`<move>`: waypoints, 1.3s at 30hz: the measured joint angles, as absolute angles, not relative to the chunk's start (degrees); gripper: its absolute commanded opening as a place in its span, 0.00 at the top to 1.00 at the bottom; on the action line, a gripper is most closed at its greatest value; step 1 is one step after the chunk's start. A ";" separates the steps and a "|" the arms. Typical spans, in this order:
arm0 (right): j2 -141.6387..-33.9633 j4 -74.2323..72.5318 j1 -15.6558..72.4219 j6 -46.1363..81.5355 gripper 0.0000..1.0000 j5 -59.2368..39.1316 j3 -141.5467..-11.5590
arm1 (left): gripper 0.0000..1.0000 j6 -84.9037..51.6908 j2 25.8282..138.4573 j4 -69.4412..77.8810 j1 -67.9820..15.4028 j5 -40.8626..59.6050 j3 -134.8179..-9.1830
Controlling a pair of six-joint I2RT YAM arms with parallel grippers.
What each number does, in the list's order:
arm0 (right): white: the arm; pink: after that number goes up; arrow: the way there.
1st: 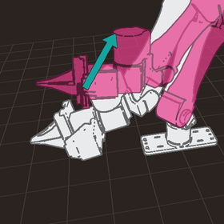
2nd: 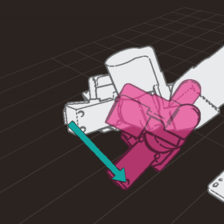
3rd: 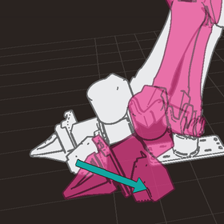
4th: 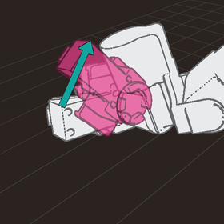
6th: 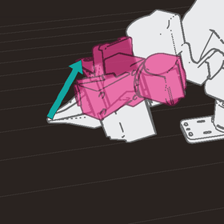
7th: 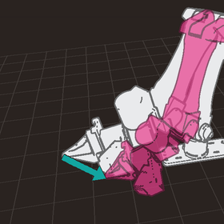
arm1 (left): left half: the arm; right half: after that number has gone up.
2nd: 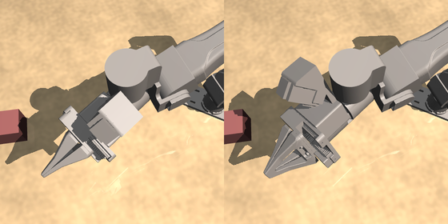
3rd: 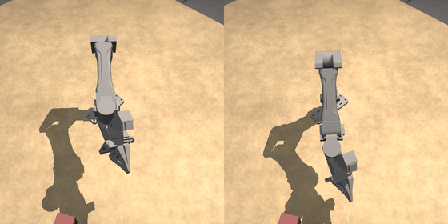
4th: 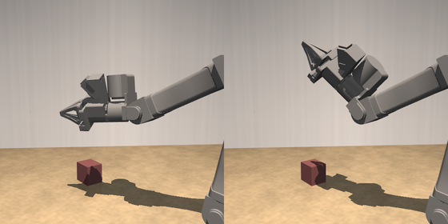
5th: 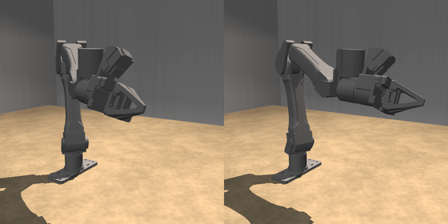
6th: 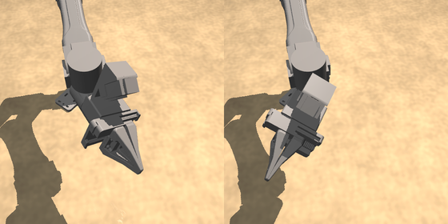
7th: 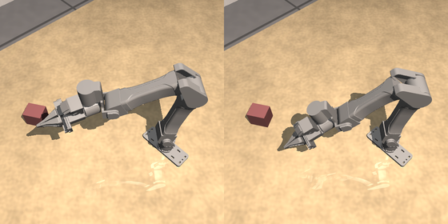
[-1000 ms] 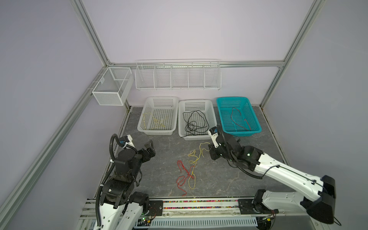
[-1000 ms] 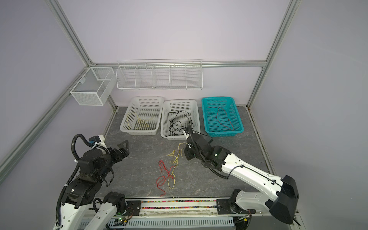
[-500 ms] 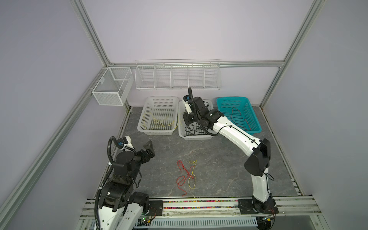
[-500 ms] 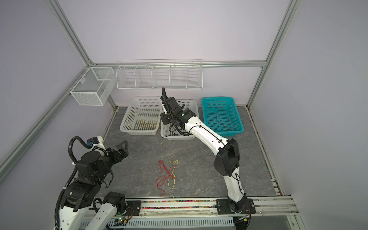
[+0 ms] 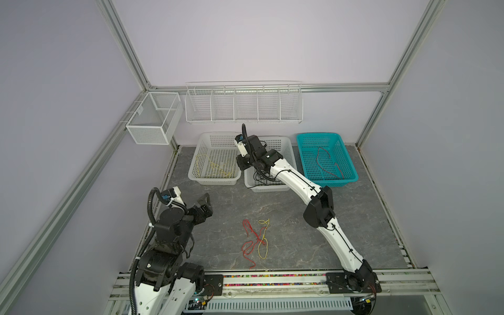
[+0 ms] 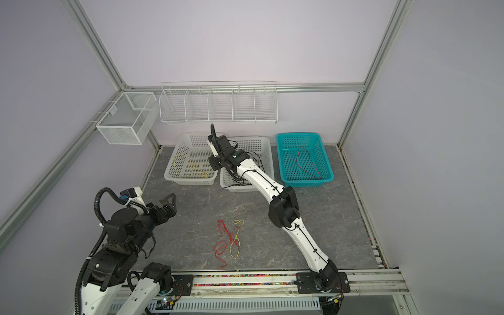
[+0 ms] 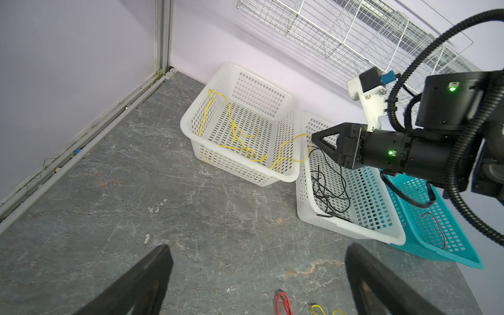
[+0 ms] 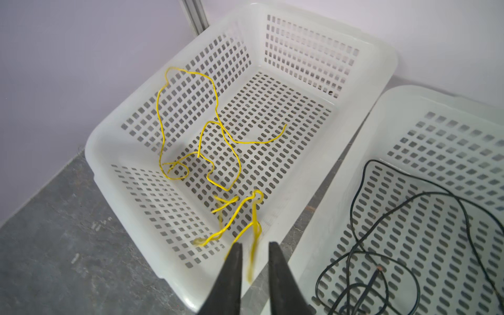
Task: Untangle the cables
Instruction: 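Carry the yellow wire with the right gripper to the white basket and release, then move the right gripper back down to the red and yellow wires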
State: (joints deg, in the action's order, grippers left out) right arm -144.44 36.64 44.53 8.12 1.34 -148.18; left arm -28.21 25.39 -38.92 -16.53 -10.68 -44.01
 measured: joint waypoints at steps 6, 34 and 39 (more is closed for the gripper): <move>-138.89 36.29 46.09 4.64 0.46 0.10 -141.03 | 0.00 -28.21 25.39 -38.92 -16.53 -10.68 -44.01; -93.38 19.79 51.29 29.50 0.35 2.11 -63.72 | 0.00 -28.21 26.70 -38.89 -16.53 -10.48 -43.81; -94.76 17.93 52.23 39.42 0.35 3.03 -62.46 | 0.00 -28.21 26.85 -38.89 -16.53 -10.44 -43.81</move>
State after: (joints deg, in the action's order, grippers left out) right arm -94.76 17.93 52.23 39.42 3.03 -62.46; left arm -28.21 26.85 -38.89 -16.53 -10.44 -43.81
